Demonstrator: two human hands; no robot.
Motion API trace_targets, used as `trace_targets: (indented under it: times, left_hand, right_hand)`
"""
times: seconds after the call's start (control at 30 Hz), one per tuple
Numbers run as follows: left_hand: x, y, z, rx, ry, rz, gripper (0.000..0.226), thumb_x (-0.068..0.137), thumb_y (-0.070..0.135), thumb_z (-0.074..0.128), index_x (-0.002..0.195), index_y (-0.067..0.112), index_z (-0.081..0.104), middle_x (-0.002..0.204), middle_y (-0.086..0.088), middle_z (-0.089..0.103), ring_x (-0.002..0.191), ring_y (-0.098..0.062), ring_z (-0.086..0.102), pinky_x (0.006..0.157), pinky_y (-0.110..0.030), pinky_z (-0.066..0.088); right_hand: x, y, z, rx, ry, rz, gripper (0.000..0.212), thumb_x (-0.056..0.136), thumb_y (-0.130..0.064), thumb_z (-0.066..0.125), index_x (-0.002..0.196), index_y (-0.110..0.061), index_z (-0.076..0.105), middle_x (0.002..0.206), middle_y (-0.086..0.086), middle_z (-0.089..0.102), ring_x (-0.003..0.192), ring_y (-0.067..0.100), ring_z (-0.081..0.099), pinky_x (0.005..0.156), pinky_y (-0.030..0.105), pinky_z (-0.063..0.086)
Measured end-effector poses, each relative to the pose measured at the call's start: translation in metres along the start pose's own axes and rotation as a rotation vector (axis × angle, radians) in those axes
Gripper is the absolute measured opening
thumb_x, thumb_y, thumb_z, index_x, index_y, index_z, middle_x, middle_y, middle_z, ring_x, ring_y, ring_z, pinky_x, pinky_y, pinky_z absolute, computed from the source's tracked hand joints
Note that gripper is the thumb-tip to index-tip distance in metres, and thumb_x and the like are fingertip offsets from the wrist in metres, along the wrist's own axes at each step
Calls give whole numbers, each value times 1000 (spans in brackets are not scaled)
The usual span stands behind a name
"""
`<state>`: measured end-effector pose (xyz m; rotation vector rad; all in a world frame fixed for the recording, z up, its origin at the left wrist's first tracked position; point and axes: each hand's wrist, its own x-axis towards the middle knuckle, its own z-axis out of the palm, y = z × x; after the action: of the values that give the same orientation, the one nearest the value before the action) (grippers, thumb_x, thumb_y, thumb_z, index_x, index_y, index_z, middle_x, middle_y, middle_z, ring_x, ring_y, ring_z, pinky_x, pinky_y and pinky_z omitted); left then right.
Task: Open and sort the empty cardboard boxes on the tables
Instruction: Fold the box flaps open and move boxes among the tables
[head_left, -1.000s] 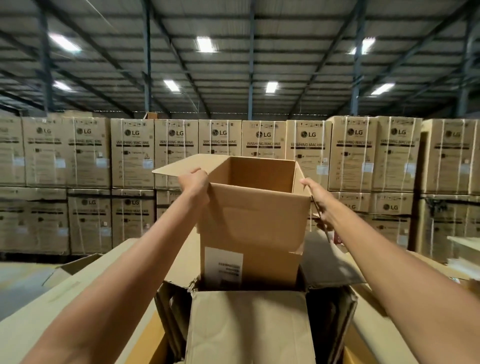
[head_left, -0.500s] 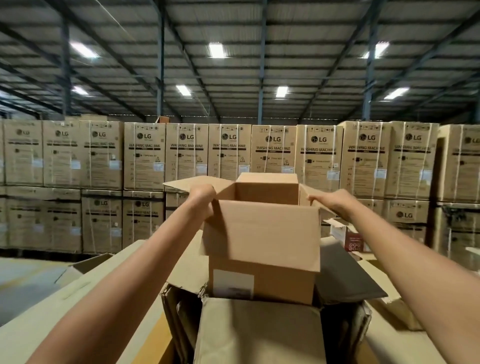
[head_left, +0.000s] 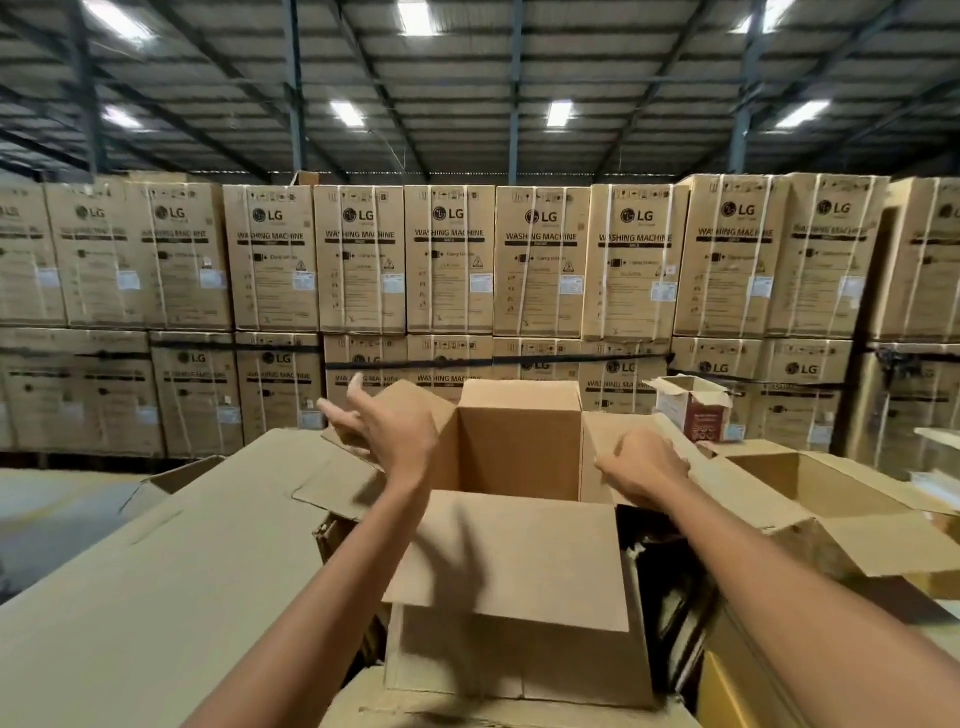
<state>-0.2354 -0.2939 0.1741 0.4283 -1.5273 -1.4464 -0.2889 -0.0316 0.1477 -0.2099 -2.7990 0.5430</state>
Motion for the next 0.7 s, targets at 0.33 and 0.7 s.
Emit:
trace_targets:
  times: [0.33, 0.7]
  left_hand:
    - [47, -87, 33, 1076, -914, 306, 28, 94, 43, 57, 110, 20, 57, 124, -10, 62, 111, -26, 57, 97, -44, 48]
    - [62, -109, 32, 743, -764, 344, 31, 93, 31, 59, 114, 10, 70, 112, -9, 72, 106, -29, 65, 89, -39, 52]
  right_hand:
    - [-11, 12, 27, 127, -59, -98, 45, 89, -47, 51, 132, -35, 59, 130, 0, 65, 116, 29, 59, 99, 45, 47]
    - [-33, 7, 30, 114, -76, -365, 64, 82, -47, 33, 142, -35, 52, 156, -5, 42, 139, 18, 43, 109, 42, 39]
